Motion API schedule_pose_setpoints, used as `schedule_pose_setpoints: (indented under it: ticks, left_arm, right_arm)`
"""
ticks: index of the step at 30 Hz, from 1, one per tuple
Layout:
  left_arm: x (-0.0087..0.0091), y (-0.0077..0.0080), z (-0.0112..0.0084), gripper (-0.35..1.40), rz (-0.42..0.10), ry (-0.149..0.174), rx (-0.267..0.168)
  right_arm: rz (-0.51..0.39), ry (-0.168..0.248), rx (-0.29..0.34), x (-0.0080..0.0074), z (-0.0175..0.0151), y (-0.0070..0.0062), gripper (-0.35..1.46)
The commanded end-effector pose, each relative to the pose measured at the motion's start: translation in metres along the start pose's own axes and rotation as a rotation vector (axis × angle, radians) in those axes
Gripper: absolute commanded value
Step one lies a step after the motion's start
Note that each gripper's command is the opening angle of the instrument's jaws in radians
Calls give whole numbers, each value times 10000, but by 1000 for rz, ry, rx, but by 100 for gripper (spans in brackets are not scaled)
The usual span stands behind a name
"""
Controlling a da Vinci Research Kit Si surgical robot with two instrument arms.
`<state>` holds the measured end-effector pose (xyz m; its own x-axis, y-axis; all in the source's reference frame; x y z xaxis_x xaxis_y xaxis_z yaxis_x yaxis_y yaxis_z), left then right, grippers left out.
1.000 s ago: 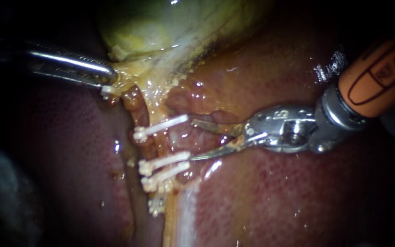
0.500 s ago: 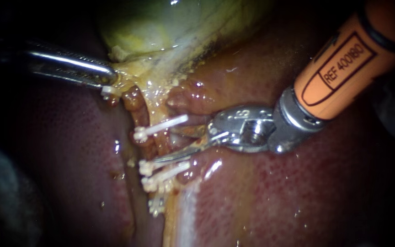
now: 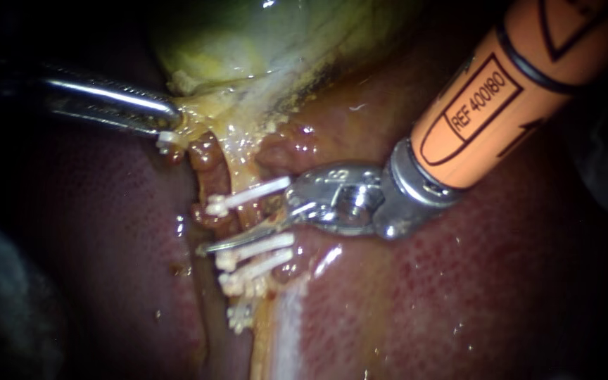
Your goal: Go to the cutting position right tube
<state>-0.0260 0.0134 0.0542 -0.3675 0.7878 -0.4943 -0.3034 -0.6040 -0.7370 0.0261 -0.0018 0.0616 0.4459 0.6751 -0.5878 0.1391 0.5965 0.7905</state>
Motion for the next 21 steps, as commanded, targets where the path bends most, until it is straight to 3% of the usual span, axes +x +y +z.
schedule_pose_setpoints:
  ticks: [1,12,21]
  left_arm:
    - [0,0,0,-35,0,0,1]
    - [0,0,3,-35,-1,0,0]
    - [0,0,2,-35,0,-1,-1]
  right_arm:
    - [-2,4,1,1,2,1,137]
    - [-8,33,34,9,20,-5,135]
    - [-15,61,77,23,24,-34,133]
